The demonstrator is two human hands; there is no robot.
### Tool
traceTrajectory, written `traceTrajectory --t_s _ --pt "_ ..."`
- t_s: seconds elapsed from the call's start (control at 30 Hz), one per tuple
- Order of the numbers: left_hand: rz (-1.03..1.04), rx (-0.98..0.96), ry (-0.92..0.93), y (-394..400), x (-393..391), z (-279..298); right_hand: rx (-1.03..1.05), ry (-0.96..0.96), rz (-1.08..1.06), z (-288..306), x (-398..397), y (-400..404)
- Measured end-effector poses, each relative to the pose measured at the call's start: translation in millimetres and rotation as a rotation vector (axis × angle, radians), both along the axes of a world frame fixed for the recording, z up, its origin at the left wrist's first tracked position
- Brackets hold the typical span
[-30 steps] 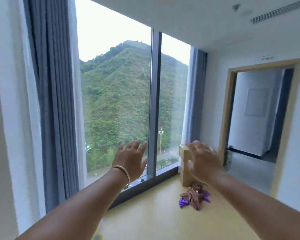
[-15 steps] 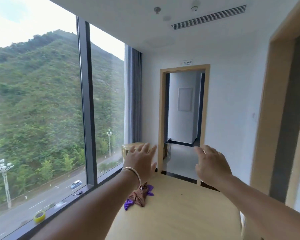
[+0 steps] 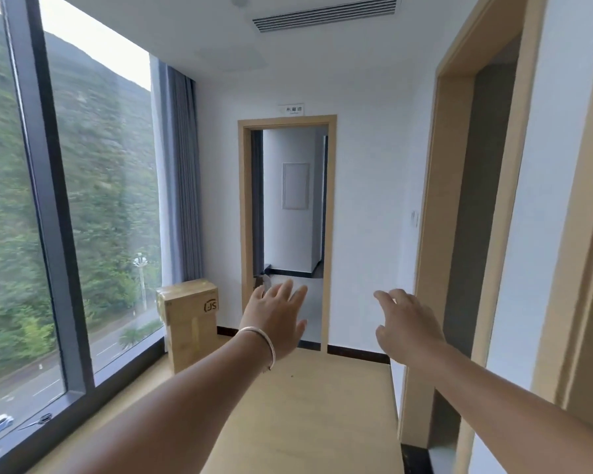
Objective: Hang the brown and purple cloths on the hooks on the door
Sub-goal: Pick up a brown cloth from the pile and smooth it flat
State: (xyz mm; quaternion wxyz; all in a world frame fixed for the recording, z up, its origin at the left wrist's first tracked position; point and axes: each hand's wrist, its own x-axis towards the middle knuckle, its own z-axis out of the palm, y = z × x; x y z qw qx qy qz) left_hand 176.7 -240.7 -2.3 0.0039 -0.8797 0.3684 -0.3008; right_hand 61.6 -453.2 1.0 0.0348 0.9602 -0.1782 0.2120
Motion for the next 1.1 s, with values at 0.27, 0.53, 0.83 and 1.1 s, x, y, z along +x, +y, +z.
traceTrajectory --t_s 0.27,0.53,0.83,1.1 --pt "-0.058 0.031 0.057 -58.9 85.6 -13.9 0.060 0.010 -0.068 -11.2 63.8 -40.9" --pt "-0.116 0.014 0.040 -99.7 202.2 5.2 0.063 0.001 -0.143 6.6 161.2 -75.3" --pt "-0.126 0.035 0.046 -136.8 315.8 -2.5 0.048 0.020 -0.179 2.5 260.7 -116.0" --pt "-0.095 0.050 0.084 -189.4 405.5 -21.5 0.043 0.058 -0.163 -11.6 350.2 -171.9"
